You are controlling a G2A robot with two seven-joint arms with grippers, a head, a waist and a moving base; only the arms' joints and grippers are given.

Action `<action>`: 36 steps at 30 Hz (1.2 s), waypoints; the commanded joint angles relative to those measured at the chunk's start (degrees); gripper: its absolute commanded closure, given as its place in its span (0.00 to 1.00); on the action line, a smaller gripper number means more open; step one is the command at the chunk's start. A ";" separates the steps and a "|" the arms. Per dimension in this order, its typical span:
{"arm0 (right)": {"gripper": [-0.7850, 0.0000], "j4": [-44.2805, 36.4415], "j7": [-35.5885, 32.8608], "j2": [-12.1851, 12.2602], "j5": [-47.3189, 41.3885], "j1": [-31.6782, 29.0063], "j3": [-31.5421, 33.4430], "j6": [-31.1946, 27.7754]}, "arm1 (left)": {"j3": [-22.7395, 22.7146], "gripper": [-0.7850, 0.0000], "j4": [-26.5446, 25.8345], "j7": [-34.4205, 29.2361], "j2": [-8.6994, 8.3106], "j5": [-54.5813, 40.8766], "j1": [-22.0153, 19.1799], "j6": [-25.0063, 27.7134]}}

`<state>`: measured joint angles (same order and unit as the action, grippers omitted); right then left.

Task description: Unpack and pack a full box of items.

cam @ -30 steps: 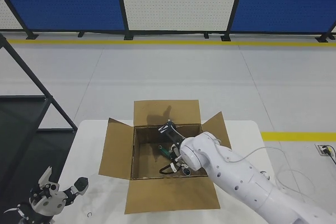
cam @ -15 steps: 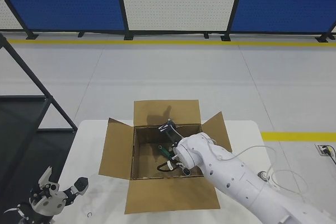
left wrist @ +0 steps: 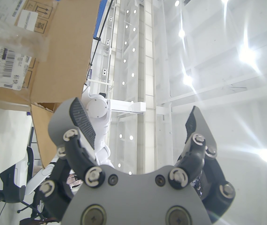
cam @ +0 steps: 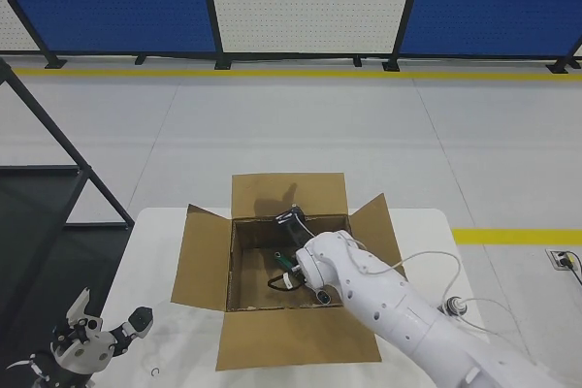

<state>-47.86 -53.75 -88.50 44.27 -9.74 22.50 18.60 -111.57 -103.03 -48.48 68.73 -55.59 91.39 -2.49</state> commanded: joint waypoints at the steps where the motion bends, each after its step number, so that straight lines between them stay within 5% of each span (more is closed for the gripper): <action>1: 1.00 2.23 0.49 -0.94 -0.51 0.26 0.01 -0.55 | 0.00 0.00 0.00 0.00 0.00 0.00 0.00 0.00; 13: 1.00 14.72 3.45 -6.48 -1.71 1.64 0.10 -2.44 | 0.00 0.00 0.00 0.00 0.00 0.00 0.00 0.00; 14: 0.85 15.51 3.52 -6.89 -1.75 1.80 0.12 -2.59 | 0.00 0.00 0.00 0.00 0.00 0.00 0.00 0.00; 15: 0.56 16.24 3.57 -7.29 -1.81 1.94 0.17 -2.74 | 0.00 0.00 0.00 0.00 0.00 0.00 0.00 0.00; 16: 0.08 16.94 3.70 -7.66 -1.89 2.08 0.25 -2.86 | 0.00 0.00 0.00 0.00 0.00 0.00 0.00 0.00; 17: 0.00 17.60 3.83 -8.00 -1.92 2.21 0.32 -3.01 | 0.00 0.00 0.00 0.00 0.00 0.00 0.00 0.00; 28: 0.00 20.59 5.64 -10.07 -1.65 3.28 1.96 -4.45 | 0.00 0.00 0.00 0.00 0.00 0.00 0.00 0.00; 36: 0.00 13.93 4.85 -7.83 1.10 2.86 4.69 -5.83 | 0.00 0.00 0.00 0.00 0.00 0.00 0.00 0.00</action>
<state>-32.72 -48.63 -96.76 44.87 -6.67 26.81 12.61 -111.57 -103.03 -48.48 68.73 -55.59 91.39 -2.49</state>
